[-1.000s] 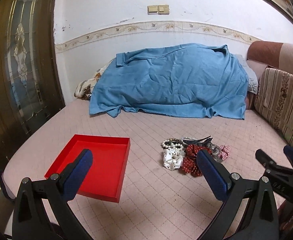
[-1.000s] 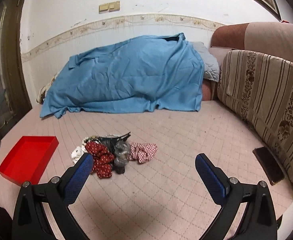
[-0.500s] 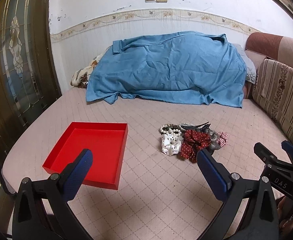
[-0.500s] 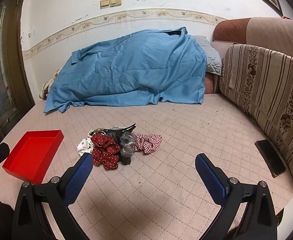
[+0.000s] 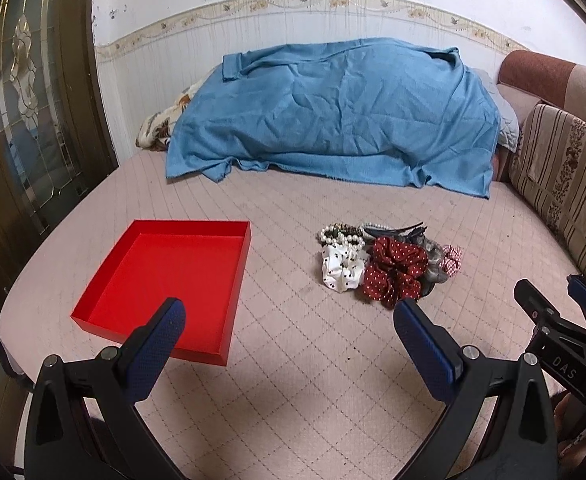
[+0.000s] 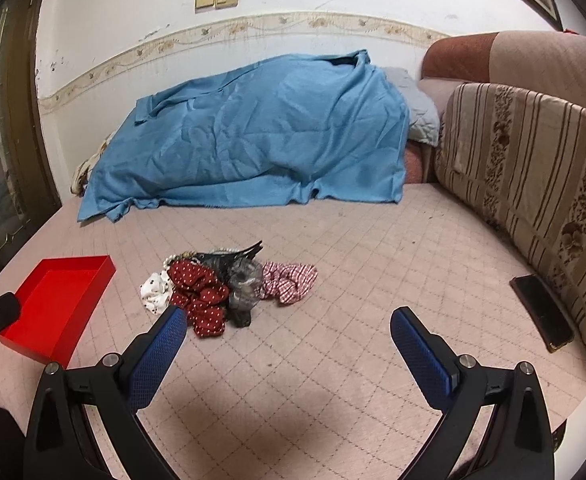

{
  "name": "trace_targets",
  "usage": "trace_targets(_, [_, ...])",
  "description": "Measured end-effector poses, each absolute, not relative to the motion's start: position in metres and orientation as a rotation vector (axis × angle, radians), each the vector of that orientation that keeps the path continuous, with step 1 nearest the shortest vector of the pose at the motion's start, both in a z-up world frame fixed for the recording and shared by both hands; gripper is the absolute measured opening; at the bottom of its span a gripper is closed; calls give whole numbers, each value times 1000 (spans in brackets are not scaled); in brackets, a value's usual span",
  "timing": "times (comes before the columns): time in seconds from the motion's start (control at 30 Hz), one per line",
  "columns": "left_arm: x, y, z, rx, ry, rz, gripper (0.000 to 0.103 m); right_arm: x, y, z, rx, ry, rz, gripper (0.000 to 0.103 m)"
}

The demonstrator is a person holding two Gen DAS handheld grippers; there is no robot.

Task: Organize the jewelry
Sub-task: 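Move both tools toward the pile of scrunchies beside the red tray, then grasp the red polka-dot scrunchie with left tool while right tool grasps grey sheer scrunchie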

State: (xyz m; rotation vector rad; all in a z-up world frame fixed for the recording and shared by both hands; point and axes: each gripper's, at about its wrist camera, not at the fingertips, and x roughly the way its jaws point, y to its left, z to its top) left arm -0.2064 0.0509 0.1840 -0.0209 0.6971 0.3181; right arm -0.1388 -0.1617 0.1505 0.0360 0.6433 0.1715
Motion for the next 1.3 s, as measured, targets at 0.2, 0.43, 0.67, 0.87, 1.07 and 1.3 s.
trace_targets(0.2, [-198,53,174,-26,731,315,103,-132,-158,142,40,682,199,103])
trace_targets(0.43, [-189,56,162,-33,771,317,103,-125,-156,130,47,733,219,101])
trace_targets(0.67, [-182,58,151,-43,802,313,103,-118,-156,121,52,764,222,101])
trace_targets(0.87, [-173,62,141,-42,823,309,103,-112,-156,113,53,788,234,101])
trace_targets(1.07, [-155,77,127,-70,848,284,103,-94,-157,103,68,825,264,100])
trace_targets(1.3, [-119,84,110,-133,890,163,90,-64,-155,89,107,878,347,87])
